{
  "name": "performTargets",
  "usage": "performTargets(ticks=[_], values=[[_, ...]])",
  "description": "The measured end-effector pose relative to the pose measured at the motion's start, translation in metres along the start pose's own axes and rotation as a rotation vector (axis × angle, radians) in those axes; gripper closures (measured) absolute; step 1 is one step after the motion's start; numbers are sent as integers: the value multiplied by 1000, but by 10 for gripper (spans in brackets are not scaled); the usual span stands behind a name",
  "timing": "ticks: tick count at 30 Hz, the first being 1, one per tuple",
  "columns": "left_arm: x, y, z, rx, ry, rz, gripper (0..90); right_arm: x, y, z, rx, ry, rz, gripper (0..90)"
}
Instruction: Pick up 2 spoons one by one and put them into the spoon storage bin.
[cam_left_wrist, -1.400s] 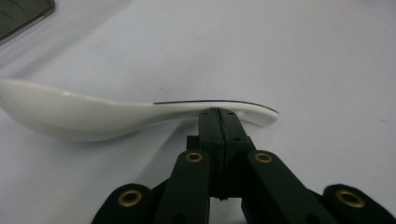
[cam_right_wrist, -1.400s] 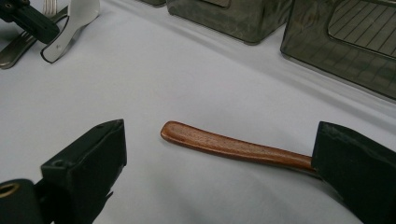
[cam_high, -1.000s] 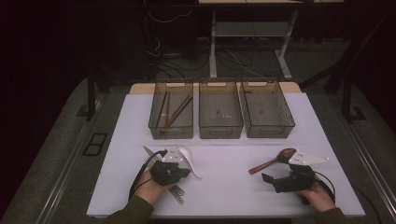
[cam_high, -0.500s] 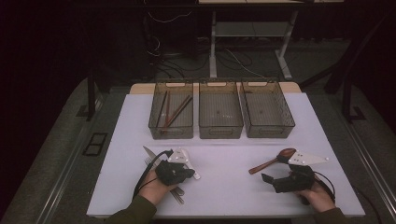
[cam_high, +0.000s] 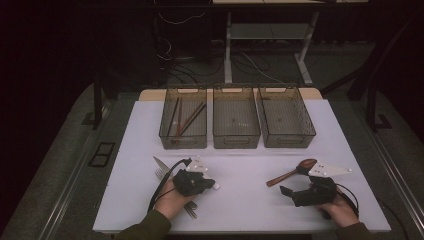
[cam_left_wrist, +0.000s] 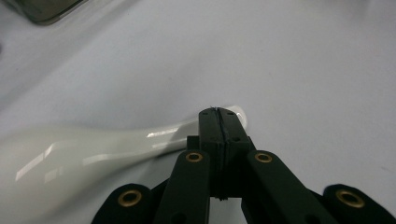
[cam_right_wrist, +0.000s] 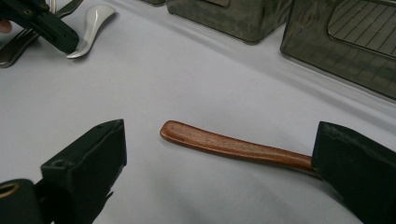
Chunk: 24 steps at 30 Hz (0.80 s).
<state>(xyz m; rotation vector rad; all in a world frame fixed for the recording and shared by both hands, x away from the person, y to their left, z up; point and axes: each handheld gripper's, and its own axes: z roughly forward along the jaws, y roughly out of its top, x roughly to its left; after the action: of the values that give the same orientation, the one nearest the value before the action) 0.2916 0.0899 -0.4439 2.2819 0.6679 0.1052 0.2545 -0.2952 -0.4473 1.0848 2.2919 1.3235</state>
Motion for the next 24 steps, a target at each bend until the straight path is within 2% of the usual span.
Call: performTargets(ticks=[4,5,7,9,13,17,19,24], values=[[0,6,8,3,3,12,888,-1,0,0,-2,-3,0,29],[1,8,10,10,2,27,888,-1,0,0,-1,-3,0,29],[0,11,13,9,3,26,889,0,0,0,0,0,-1,29],[1,12,13,16,12,39,889,0,0,-1,1,1,1,29],[1,12,11,9,14,32,888,-1,-1,-1,-2,-3,2,29],[5,14,-3,-41,8,14,862,-1,0,-2,-2,-2,2,29],[10,13,-14,-61,5,-3,825,-1,-1,-2,-2,-2,1,29],[27,-1,-37,-82,37,-34,689,-1,-1,-1,-1,-1,1,29]])
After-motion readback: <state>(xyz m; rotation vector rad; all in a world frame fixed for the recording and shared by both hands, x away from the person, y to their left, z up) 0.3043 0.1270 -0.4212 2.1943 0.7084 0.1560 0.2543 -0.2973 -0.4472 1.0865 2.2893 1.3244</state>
